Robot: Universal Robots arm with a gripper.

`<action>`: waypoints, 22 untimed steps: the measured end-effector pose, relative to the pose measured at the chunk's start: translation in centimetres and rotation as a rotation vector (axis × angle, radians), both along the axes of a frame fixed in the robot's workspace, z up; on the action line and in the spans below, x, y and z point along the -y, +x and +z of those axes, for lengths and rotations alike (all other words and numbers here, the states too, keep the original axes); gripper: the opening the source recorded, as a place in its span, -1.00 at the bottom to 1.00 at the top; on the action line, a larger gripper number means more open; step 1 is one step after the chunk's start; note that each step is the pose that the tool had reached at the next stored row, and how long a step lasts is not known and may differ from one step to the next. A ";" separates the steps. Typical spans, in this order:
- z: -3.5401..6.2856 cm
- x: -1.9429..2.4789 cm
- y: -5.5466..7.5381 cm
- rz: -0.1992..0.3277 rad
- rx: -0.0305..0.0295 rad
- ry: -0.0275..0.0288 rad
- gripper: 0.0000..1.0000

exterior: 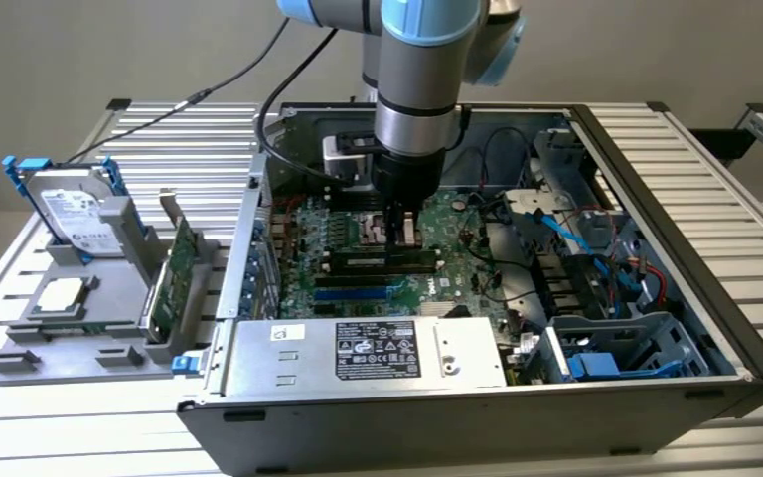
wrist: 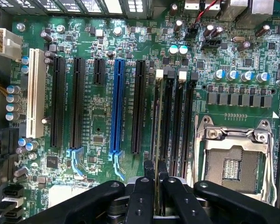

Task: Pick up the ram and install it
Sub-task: 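Insert the ram into the slot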

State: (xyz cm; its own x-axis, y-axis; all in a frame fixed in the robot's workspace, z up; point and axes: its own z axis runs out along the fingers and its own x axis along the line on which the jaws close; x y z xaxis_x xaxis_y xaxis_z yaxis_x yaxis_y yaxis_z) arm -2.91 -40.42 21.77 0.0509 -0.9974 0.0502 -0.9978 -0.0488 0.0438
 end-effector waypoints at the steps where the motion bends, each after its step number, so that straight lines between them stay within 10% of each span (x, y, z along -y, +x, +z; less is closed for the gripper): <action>1: -0.01 0.00 0.0 0.000 0.0000 0.0001 -0.69; 9: -0.03 0.00 0.0 0.000 -0.0005 0.0001 -0.09; 22: 1.07 0.01 -0.6 0.000 -0.0236 0.0007 -0.09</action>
